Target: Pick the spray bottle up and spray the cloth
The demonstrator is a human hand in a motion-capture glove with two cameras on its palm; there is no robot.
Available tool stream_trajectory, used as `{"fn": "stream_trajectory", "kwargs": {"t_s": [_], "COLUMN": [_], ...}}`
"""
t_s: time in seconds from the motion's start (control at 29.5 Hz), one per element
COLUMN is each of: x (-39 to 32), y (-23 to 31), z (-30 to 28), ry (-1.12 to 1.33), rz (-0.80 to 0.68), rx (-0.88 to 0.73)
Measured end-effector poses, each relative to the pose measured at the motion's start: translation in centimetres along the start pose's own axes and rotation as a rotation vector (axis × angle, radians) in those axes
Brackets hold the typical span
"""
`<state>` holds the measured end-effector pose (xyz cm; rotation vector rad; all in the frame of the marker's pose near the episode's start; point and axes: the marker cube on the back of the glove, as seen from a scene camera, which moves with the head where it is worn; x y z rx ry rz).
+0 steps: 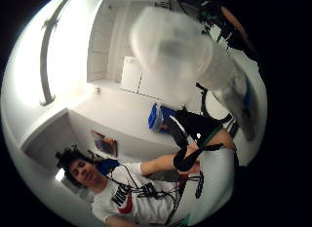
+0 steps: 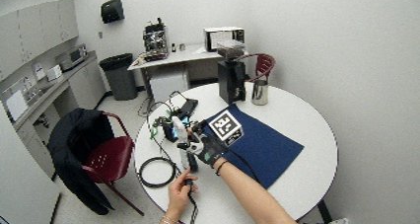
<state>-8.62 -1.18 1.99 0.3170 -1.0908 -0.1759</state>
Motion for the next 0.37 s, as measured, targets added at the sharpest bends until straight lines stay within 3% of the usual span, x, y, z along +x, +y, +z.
{"fn": "stream_trajectory", "kwargs": {"t_s": [0.37], "x": [3.0], "y": [6.2], "z": [-11.0], "ry": [0.105], "rz": [0.051], "rx": [0.139]}}
